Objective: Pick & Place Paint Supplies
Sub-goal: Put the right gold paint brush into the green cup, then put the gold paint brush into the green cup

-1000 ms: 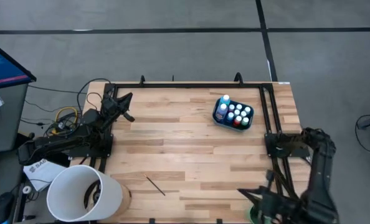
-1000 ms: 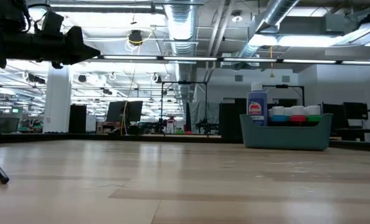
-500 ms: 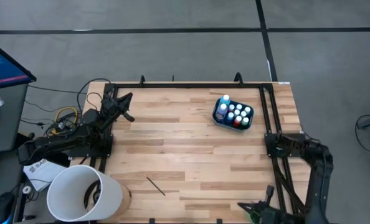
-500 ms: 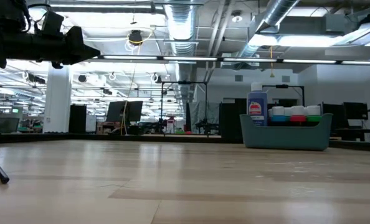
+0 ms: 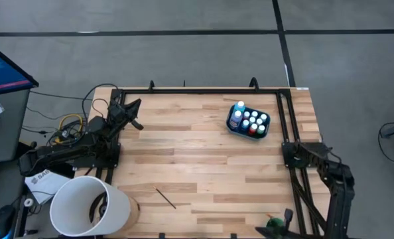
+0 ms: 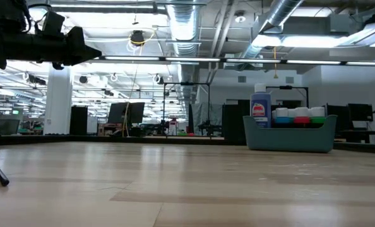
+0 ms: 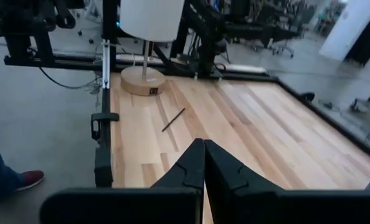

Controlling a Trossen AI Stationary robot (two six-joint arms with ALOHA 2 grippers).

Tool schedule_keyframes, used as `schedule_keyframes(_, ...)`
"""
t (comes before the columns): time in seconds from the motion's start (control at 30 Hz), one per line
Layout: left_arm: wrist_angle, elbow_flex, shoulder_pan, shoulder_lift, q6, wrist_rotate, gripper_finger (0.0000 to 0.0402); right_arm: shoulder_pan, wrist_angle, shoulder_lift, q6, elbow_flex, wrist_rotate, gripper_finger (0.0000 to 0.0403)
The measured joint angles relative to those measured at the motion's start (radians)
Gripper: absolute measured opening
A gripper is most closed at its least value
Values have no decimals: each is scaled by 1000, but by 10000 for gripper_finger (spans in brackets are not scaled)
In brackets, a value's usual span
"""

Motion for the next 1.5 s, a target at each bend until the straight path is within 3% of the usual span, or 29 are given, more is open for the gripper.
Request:
schedule_keyframes(0.17,0,0,0,0,0,0,8,24,1,0,30,-73,65,0)
schedule_keyframes(0.43,0,0,0,0,0,0,8,45,1,-2,152,-168,70,0)
schedule_keyframes(0.93,0,0,0,0,0,0,8,57,1,-3,183,-171,20,1)
schedule_keyframes(1.33,0,0,0,0,0,0,8,54,1,-3,207,-171,-43,62)
schedule_keyframes(1.5,0,0,0,0,0,0,8,-13,0,-40,196,-165,-48,75)
